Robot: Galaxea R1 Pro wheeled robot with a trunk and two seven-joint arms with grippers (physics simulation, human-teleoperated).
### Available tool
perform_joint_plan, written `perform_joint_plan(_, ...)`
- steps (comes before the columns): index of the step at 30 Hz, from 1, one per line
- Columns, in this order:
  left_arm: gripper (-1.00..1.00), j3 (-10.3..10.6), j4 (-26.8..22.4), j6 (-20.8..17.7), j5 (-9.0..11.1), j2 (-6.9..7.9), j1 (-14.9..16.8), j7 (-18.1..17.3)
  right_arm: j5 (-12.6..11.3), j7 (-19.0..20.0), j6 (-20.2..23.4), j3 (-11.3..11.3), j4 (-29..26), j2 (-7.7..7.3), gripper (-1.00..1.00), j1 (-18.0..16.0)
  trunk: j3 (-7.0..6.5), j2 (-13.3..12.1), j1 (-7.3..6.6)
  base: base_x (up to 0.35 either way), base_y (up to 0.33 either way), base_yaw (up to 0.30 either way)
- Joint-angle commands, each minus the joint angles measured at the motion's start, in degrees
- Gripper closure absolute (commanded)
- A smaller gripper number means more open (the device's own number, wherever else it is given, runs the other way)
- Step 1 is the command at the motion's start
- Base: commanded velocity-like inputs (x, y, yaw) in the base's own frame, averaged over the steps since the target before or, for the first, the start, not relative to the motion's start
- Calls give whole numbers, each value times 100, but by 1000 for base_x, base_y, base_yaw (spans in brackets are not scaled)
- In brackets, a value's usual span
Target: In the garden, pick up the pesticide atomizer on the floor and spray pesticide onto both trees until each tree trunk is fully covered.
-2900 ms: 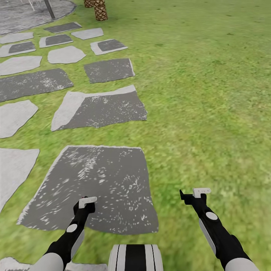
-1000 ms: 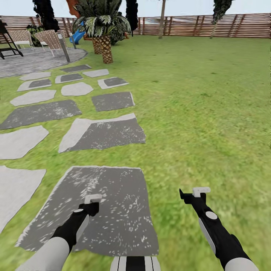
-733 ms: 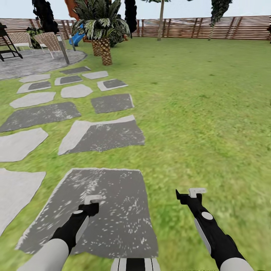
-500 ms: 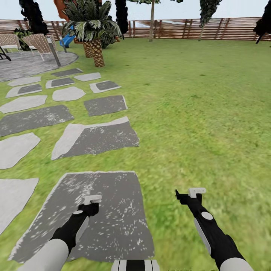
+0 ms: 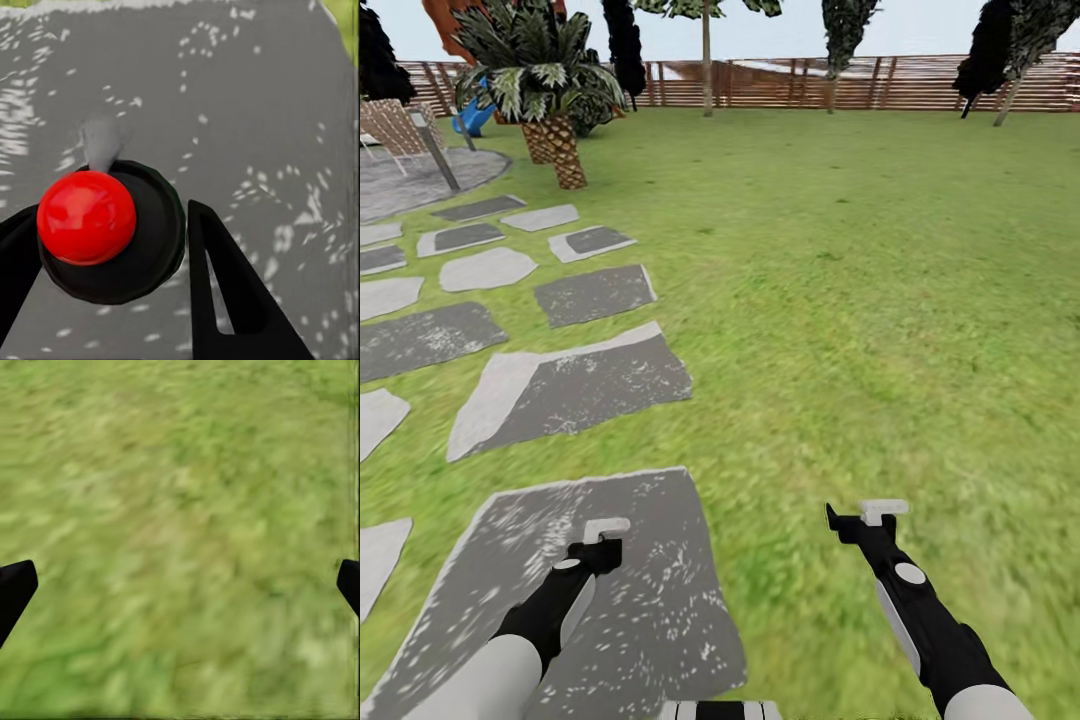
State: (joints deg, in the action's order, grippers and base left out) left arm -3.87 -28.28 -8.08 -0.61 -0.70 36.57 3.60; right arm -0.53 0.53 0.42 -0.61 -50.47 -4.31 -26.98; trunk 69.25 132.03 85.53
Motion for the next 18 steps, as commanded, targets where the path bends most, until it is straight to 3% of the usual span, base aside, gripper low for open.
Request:
perform_joint_plan(1, 100, 0, 1, 2, 0, -2, 0, 0, 0, 0, 1, 0, 1, 0, -100, 0, -20, -42, -22, 0, 0, -293)
perform_joint_plan(18, 100, -9, 7, 83, 0, -9, 6, -9, 0, 0, 2, 0, 2, 4, -100, 0, -326, -724, -396, 0, 0, -298)
